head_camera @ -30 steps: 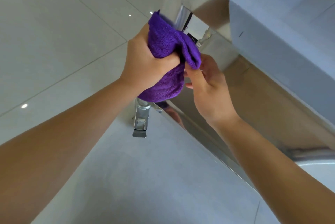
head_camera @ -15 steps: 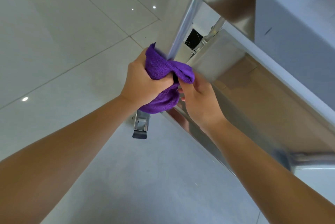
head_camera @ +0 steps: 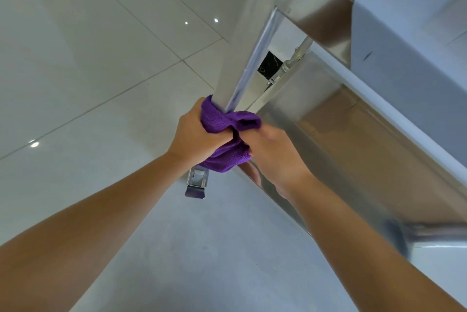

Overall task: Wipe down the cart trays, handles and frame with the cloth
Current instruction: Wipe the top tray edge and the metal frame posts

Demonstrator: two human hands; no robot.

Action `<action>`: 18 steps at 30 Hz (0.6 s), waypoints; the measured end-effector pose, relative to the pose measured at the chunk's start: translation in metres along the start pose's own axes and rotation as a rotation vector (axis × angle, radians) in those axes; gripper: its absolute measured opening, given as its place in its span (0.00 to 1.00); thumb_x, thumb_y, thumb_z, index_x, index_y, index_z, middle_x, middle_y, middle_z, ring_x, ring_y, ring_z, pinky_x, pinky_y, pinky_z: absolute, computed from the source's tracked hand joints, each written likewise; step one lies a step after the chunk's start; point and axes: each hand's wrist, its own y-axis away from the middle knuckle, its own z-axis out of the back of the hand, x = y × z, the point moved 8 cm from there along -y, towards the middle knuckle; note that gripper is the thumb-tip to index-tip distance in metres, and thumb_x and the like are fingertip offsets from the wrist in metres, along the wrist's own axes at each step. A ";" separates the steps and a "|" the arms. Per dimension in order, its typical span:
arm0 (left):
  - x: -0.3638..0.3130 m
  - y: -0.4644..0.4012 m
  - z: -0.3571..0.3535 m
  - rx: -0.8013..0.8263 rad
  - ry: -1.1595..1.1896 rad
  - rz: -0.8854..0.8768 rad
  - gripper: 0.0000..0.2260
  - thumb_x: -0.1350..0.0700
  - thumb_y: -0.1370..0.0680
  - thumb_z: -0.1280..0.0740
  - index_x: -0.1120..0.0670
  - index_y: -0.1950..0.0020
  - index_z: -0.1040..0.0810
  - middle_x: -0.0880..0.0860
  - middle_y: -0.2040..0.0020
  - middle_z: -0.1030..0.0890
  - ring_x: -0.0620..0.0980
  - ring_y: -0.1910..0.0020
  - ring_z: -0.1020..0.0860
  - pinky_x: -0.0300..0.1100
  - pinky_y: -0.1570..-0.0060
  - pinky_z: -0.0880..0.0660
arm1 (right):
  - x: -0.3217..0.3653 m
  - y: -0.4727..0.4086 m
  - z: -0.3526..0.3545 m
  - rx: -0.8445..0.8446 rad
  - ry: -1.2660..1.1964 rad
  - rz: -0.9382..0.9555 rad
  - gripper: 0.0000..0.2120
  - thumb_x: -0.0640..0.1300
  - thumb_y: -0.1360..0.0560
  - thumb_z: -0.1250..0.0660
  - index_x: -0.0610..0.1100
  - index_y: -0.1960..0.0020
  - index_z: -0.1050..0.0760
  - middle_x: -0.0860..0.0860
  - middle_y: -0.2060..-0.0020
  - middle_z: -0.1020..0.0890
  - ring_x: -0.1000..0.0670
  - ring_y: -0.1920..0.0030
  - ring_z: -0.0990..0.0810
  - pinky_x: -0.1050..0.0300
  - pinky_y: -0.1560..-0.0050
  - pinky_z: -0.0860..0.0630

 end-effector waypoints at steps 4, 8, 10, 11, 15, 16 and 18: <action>-0.047 0.005 0.015 -0.084 0.064 -0.172 0.18 0.56 0.34 0.26 0.51 0.48 0.29 0.41 0.55 0.23 0.32 0.56 0.23 0.24 0.57 0.30 | 0.025 0.029 0.005 -0.048 -0.144 0.276 0.21 0.50 0.17 0.50 0.35 0.44 0.27 0.40 0.45 0.22 0.42 0.43 0.26 0.53 0.41 0.26; -0.124 0.012 0.028 -0.148 0.240 -0.408 0.23 0.48 0.29 0.34 0.62 0.41 0.28 0.49 0.48 0.22 0.37 0.48 0.23 0.32 0.47 0.30 | 0.069 0.055 -0.001 -0.016 -0.219 0.604 0.23 0.46 0.19 0.51 0.45 0.24 0.45 0.56 0.27 0.37 0.60 0.28 0.39 0.61 0.29 0.40; -0.148 0.010 0.029 -0.160 0.348 -0.416 0.13 0.46 0.28 0.40 0.52 0.50 0.26 0.43 0.55 0.22 0.35 0.55 0.23 0.32 0.51 0.29 | 0.090 0.058 0.001 -0.025 -0.229 0.690 0.22 0.43 0.18 0.51 0.47 0.25 0.49 0.62 0.31 0.38 0.68 0.31 0.41 0.71 0.33 0.42; -0.154 0.006 0.027 -0.162 0.400 -0.397 0.10 0.45 0.27 0.42 0.48 0.55 0.26 0.42 0.60 0.23 0.37 0.58 0.23 0.33 0.54 0.28 | 0.098 0.058 0.001 -0.013 -0.241 0.713 0.20 0.42 0.18 0.52 0.51 0.28 0.50 0.65 0.34 0.38 0.72 0.33 0.40 0.75 0.36 0.41; -0.135 -0.004 0.018 -0.211 0.394 -0.294 0.10 0.43 0.27 0.43 0.43 0.65 0.28 0.43 0.70 0.25 0.44 0.67 0.25 0.38 0.64 0.29 | 0.089 0.042 -0.009 0.041 -0.193 0.675 0.23 0.42 0.18 0.52 0.49 0.25 0.55 0.69 0.36 0.40 0.74 0.34 0.42 0.76 0.37 0.42; -0.123 -0.006 0.015 -0.204 0.378 -0.265 0.10 0.42 0.27 0.43 0.42 0.66 0.28 0.43 0.71 0.26 0.44 0.69 0.26 0.38 0.65 0.30 | 0.081 0.039 -0.015 0.084 -0.194 0.638 0.25 0.44 0.18 0.51 0.49 0.24 0.56 0.67 0.33 0.40 0.71 0.32 0.43 0.73 0.34 0.41; -0.099 -0.008 0.012 -0.197 0.392 -0.207 0.10 0.42 0.28 0.42 0.43 0.66 0.27 0.43 0.71 0.25 0.46 0.68 0.25 0.42 0.65 0.28 | 0.066 0.035 -0.028 0.159 -0.175 0.586 0.25 0.48 0.19 0.50 0.64 0.27 0.56 0.63 0.28 0.44 0.67 0.28 0.47 0.68 0.29 0.44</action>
